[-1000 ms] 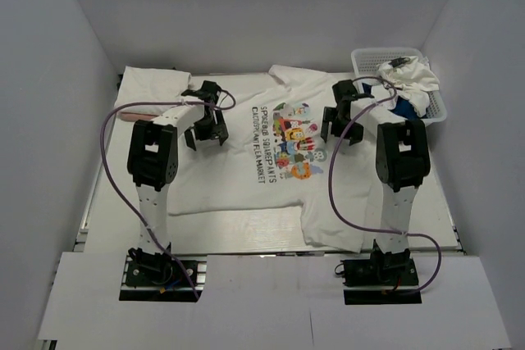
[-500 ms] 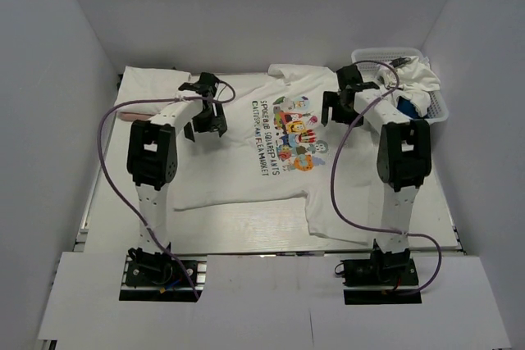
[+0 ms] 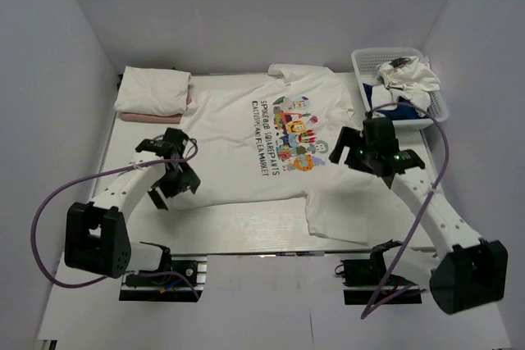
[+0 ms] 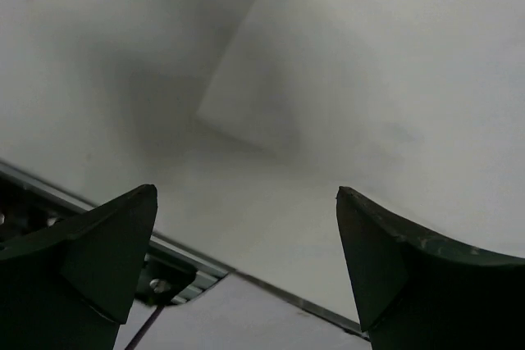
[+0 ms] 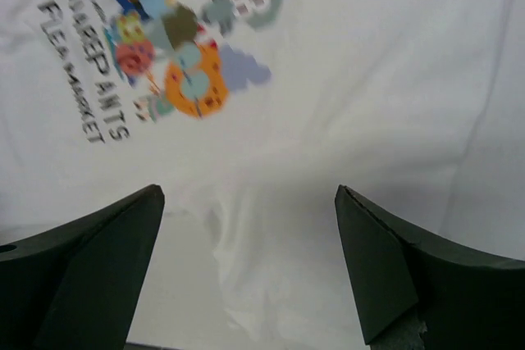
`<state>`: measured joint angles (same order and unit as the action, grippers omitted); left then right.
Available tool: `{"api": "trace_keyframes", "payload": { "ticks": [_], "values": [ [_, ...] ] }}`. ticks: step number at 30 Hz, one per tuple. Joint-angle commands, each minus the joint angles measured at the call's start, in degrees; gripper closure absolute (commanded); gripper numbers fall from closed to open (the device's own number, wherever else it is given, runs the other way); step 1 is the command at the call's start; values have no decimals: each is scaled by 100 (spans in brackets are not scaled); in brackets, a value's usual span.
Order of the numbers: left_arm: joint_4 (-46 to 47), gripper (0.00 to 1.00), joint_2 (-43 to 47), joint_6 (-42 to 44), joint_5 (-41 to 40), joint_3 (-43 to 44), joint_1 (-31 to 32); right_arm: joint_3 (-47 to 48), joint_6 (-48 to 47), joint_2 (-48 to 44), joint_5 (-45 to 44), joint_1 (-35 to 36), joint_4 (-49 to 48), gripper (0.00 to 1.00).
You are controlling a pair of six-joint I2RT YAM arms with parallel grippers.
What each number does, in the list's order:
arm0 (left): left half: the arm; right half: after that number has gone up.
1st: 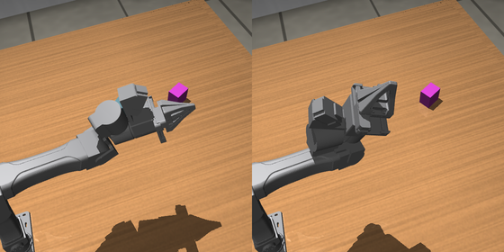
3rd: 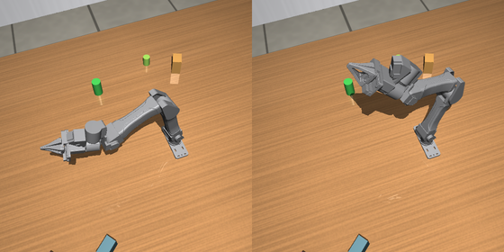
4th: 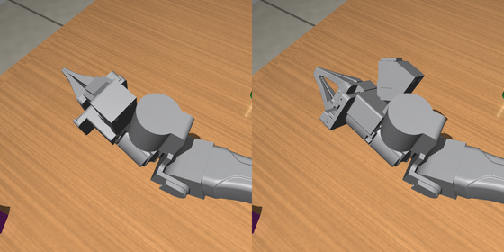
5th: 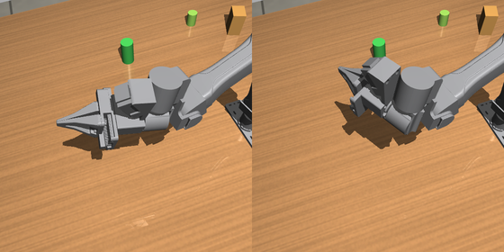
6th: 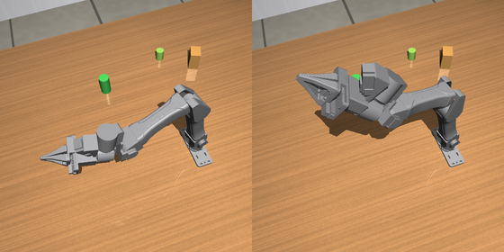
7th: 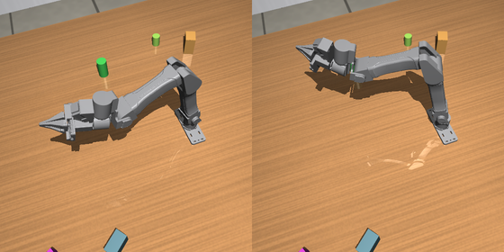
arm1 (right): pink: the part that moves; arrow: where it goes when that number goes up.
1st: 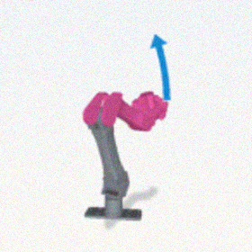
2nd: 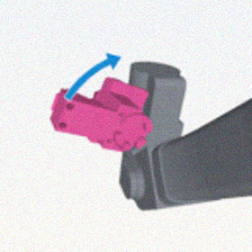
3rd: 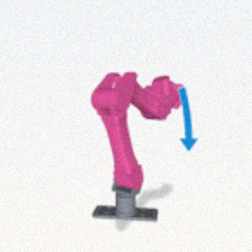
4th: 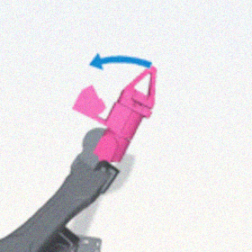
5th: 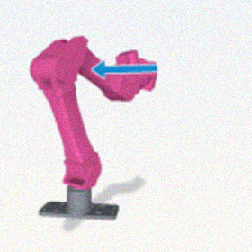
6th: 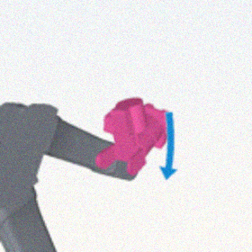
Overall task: Fold and stack the t-shirts
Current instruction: Grap the side of the flattened tshirt closest away from the robot with both arms
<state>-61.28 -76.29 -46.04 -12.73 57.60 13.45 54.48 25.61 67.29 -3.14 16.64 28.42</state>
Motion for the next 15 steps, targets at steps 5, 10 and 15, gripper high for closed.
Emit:
{"api": "trace_keyframes", "payload": {
  "ticks": [5,10,15],
  "values": [
    [211,3,202,-1459,359,-1549,-492,-1431,1288,-1815,-696,-3,1224,10],
    [687,12,-96,-1566,579,-1464,-729,-1703,1385,-2070,-601,6,1824,10],
    [757,16,245,-1636,579,-1410,-835,-1932,1421,-2132,-355,14,2341,10]
  ]
}}
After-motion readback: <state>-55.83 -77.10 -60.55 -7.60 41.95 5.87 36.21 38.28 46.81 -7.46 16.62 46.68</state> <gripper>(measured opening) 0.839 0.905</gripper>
